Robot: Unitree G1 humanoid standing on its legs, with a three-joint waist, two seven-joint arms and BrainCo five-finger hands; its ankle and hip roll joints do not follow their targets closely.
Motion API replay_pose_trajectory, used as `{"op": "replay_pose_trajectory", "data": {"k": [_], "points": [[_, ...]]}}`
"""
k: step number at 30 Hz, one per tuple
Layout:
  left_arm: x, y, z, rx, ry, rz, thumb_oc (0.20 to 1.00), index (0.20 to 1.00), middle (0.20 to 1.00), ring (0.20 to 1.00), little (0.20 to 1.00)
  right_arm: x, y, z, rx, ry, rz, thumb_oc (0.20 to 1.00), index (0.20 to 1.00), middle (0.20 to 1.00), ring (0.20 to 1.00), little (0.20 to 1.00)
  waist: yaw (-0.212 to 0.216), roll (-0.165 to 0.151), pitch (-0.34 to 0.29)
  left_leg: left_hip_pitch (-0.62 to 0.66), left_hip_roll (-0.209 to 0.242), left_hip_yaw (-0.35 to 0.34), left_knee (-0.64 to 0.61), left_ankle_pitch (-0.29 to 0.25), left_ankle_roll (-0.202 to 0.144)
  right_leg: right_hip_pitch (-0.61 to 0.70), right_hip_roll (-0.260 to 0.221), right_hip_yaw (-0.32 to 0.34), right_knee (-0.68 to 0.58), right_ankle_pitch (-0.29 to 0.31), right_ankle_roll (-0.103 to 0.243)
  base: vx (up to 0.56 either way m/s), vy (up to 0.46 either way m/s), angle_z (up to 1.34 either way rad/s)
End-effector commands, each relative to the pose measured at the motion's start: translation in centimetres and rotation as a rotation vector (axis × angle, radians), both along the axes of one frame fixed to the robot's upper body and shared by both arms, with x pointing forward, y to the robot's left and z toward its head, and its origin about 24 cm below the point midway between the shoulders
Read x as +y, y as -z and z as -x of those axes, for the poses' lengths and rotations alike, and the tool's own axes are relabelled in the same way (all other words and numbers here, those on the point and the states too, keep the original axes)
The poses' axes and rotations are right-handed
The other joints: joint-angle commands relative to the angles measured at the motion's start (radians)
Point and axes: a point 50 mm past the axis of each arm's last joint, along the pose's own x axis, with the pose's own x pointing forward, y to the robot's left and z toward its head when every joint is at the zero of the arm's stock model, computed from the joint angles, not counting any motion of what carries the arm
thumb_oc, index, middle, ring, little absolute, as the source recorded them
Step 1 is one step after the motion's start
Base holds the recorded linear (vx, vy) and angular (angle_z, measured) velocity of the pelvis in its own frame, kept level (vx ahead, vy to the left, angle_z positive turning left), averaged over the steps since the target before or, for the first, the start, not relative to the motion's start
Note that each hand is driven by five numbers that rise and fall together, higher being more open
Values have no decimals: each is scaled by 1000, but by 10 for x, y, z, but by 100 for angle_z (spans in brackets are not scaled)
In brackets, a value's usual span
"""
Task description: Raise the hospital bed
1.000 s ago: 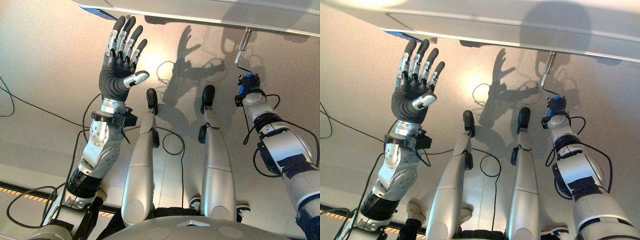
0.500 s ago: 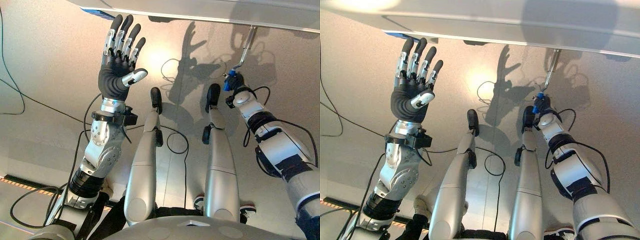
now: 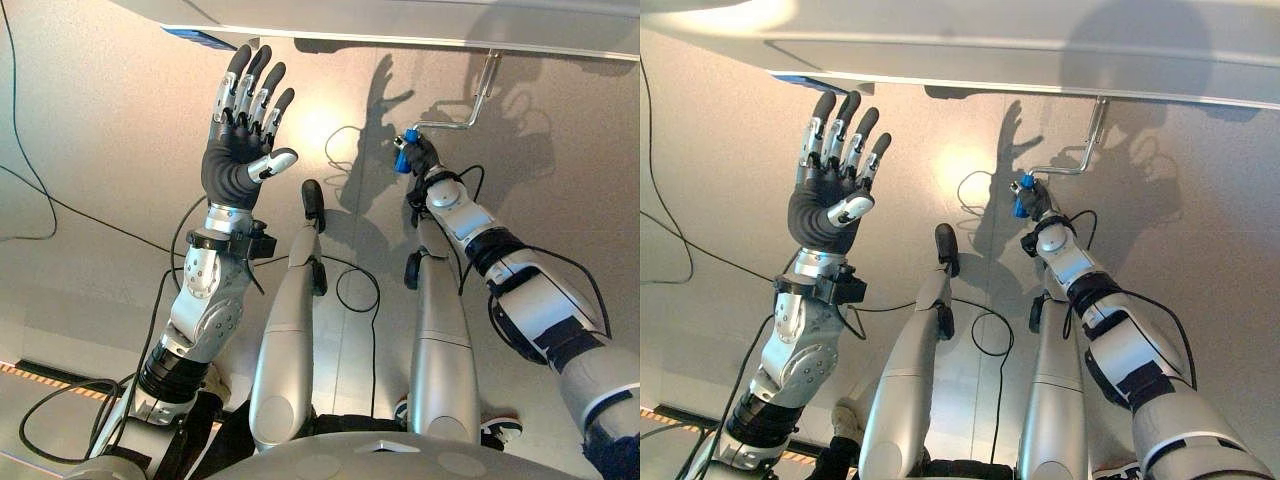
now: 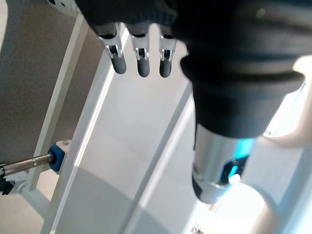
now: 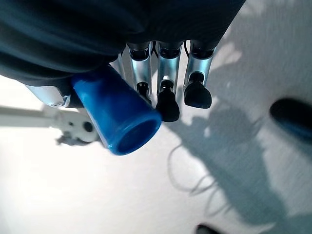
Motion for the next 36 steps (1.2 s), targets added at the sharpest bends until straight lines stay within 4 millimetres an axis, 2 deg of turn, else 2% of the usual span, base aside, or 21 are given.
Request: {"op": "replay_pose_trajectory", "data": {"k": [1,3,4,5,9,10,12,13,16,20,22,23,25,26,27,28,30,31,32,35,36], "points": [[-1,-7,19,-115,19,-48,1000,1000,1000,1000,1000,126,-46,43,-239,-541,-322,200,200,200,200,200,-5,5,0,-22,-98,12,113,-124,40,71,-40,18,-111,31,107,0,0,0],[5,2,17,-85,-21,-80,1000,1000,1000,1000,1000,87,-49,54,-307,-496,-439,200,200,200,200,200,-32,-16,0,6,-92,20,107,-126,41,94,-34,19,-117,32,109,6,-32,0],[5,2,17,-85,-20,-80,1000,1000,1000,1000,1000,87,-49,54,-306,-495,-439,200,200,200,200,200,-32,-16,0,7,-92,20,106,-126,41,95,-34,18,-117,32,109,8,-47,0],[7,10,14,-51,-39,-87,1000,1000,1000,1000,1000,66,-48,63,-342,-470,-496,200,200,200,200,200,-47,-27,0,27,-89,22,104,-127,41,115,-31,17,-120,32,109,-6,-40,0],[18,31,12,39,-111,-115,1000,1000,1000,1000,1000,22,-45,83,-402,-380,-648,200,200,200,200,200,-77,-43,0,84,-82,26,87,-127,41,164,-24,12,-126,28,107,-7,-47,-3],[18,31,12,40,-110,-115,1000,1000,1000,1000,1000,22,-44,83,-401,-379,-648,200,200,200,200,200,-77,-42,0,86,-82,25,86,-127,41,166,-24,11,-126,28,107,-6,-60,-4],[29,51,9,127,-164,-147,1000,1000,1000,1000,1000,-5,-38,90,-427,-285,-710,200,200,200,200,200,-90,-51,0,135,-76,25,70,-125,38,210,-16,6,-128,20,105,-12,-74,-5],[29,51,9,128,-164,-147,1000,1000,1000,1000,1000,-5,-38,90,-427,-285,-710,200,200,200,200,200,-90,-50,0,136,-76,25,69,-125,38,212,-16,6,-129,20,105,-12,-84,-5],[46,89,5,293,-247,-221,1000,1000,1000,1000,1000,-34,-25,98,-432,-164,-741,200,200,200,200,200,-101,-64,0,203,-68,20,43,-121,33,273,-5,-3,-137,14,102,0,-82,-1],[61,137,2,492,-320,-313,1000,1000,1000,1000,1000,-52,-6,102,-405,-47,-833,200,200,200,200,200,-108,-75,0,284,-57,20,22,-119,29,342,5,-11,-133,-2,94,14,-70,1],[64,143,3,519,-332,-330,1000,1000,1000,1000,1000,-55,-3,104,-397,-35,-836,200,200,200,200,200,-110,-77,0,298,-58,20,16,-114,28,354,5,-12,-136,1,93,16,-59,-5],[70,168,6,620,-360,-379,1000,1000,1000,1000,1000,-61,10,107,-364,20,-844,200,200,200,200,200,-113,-82,0,343,-52,16,9,-117,24,396,9,-20,-134,-11,91,42,-90,-1],[74,188,8,702,-376,-428,1000,1000,1000,1000,1000,-67,23,108,-331,79,-842,200,200,200,200,200,-114,-86,0,387,-47,13,1,-116,21,438,14,-23,-133,-19,88,46,-73,3],[76,198,9,744,-387,-441,1000,1000,1000,1000,1000,-72,30,108,-307,112,-835,325,325,325,325,325,-115,-89,0,409,-45,11,-3,-116,20,461,16,-26,-134,-23,86,40,-68,4],[78,206,11,777,-395,-461,1000,1000,1000,1000,1000,-76,43,107,-265,160,-847,918,918,918,918,918,-113,-93,0,435,-42,9,-7,-117,19,486,20,-29,-135,-27,84,47,-76,3],[79,214,13,812,-391,-483,1000,1000,1000,1000,1000,-79,54,107,-225,200,-854,1000,1000,1000,1000,1000,-112,-97,-5,454,-40,7,-11,-116,18,507,24,-31,-136,-30,84,60,-76,4],[83,233,20,896,-396,-521,1000,1000,1000,1000,1000,-89,77,111,-148,283,-846,1000,1000,1000,1000,1000,-108,-102,-33,490,-37,1,-24,-116,15,547,27,-38,-145,-37,82,73,-74,2],[84,233,19,896,-396,-521,1000,1000,1000,1000,1000,-89,76,110,-148,282,-846,1000,1000,1000,1000,1000,-108,-102,-34,488,-38,1,-26,-112,15,545,27,-38,-149,-33,82,116,-99,5],[89,255,29,1010,-412,-559,1000,1000,1000,1000,1000,-97,107,117,-31,386,-836,1000,1000,1000,1000,1000,-103,-108,-66,531,-32,-5,-43,-113,10,597,30,-49,-161,-43,83,106,-82,7],[95,269,39,1084,-431,-604,1000,1000,1000,1000,1000,-102,125,124,47,438,-815,1000,1000,1000,1000,1000,-99,-113,-101,562,-29,-8,-58,-108,8,634,31,-56,-182,-39,83,111,-61,4],[102,287,52,1189,-435,-653,1000,1000,1000,1000,1000,-111,159,141,188,548,-800,1000,1000,1000,1000,1000,-94,-117,-136,596,-25,-14,-74,-107,4,674,32,-64,-206,-41,84,137,-56,-4]]}}
